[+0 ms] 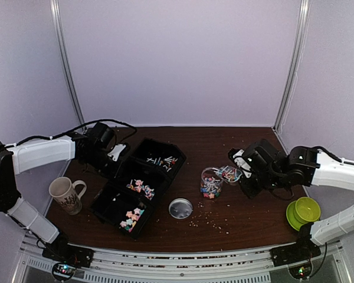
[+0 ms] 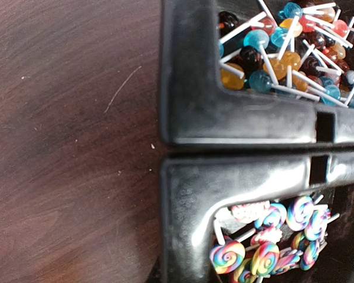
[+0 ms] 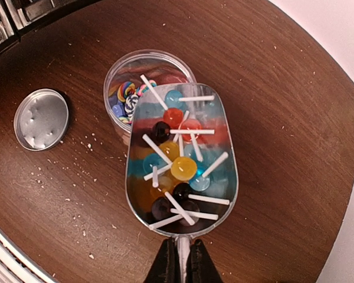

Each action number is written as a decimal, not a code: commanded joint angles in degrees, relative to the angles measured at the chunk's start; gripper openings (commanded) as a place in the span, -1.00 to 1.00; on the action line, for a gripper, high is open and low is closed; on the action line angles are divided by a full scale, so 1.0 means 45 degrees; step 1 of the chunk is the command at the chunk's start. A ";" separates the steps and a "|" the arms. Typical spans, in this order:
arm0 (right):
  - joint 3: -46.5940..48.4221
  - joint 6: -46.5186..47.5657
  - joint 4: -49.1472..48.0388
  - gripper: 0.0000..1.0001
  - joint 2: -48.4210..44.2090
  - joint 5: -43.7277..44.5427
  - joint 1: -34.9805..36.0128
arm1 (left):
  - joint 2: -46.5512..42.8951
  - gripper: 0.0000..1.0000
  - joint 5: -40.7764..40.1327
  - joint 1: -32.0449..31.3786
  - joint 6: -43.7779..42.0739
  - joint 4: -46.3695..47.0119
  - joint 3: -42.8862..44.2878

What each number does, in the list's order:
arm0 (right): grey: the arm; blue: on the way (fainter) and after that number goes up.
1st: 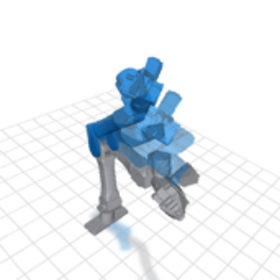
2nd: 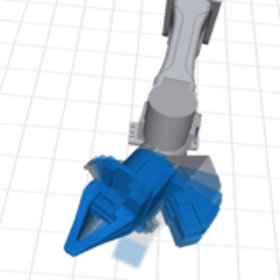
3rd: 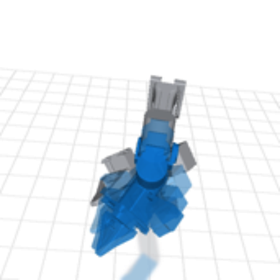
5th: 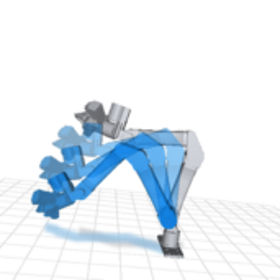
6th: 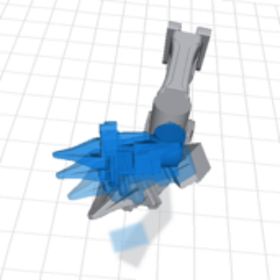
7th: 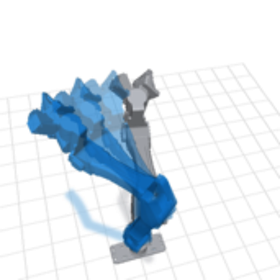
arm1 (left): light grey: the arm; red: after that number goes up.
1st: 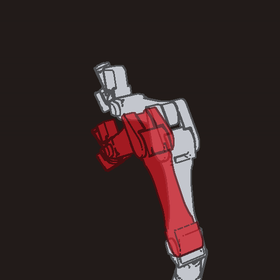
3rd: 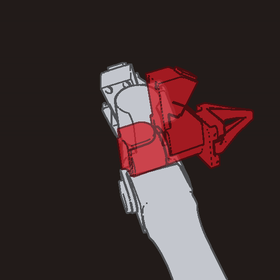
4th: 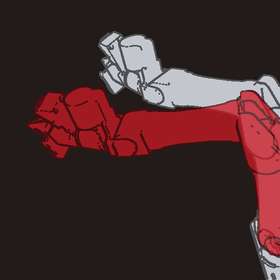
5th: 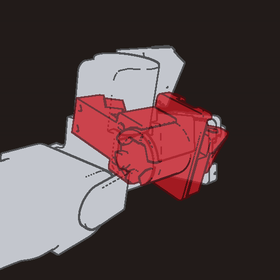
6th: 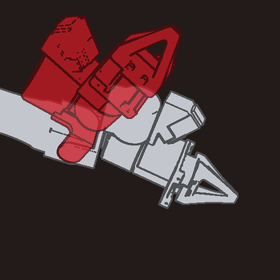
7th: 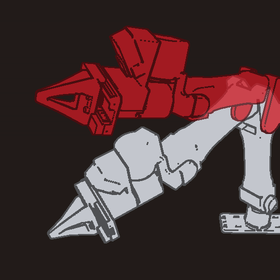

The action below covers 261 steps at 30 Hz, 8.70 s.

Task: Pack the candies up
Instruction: Place the fake candies in the packing box, then scoop the fake candies from the plate.

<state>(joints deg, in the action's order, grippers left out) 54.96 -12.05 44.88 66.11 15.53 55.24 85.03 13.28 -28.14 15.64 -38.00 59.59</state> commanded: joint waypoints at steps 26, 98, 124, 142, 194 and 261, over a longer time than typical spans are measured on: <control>0.2774 0.0669 0.3497 -1.00 0.1792 -0.0555 0.0280 | -0.0361 -1.00 0.0573 0.0100 0.0255 0.0818 0.0742; 0.7709 0.2134 0.2719 -1.00 0.5492 0.0329 0.2065 | 0.1048 -1.00 0.0516 -0.0147 0.0053 -0.0092 0.1131; 1.2284 0.3335 0.6827 -1.00 1.0528 0.2018 0.2123 | 0.1056 -1.00 0.1263 -0.1079 -0.0529 -0.0122 0.1266; 1.5422 0.3903 0.7886 -1.00 1.3688 0.1503 0.1731 | 0.0236 -1.00 0.1152 -0.1875 -0.0951 0.0311 0.1235; 0.8885 -0.3528 -0.1610 -1.00 1.2910 -0.6918 -0.0581 | -0.2624 -1.00 -0.1417 -0.2052 -0.0862 0.2019 0.0202; 0.3217 0.1318 -1.0862 -1.00 0.9777 -0.0244 -0.0240 | -0.2626 -1.00 0.1664 -0.0807 -0.0041 0.3244 -0.0318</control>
<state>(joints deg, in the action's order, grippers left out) 73.80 -4.71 -4.93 110.10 8.49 57.63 77.17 8.12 -32.18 13.65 -33.04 54.72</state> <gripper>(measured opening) 0.078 0.070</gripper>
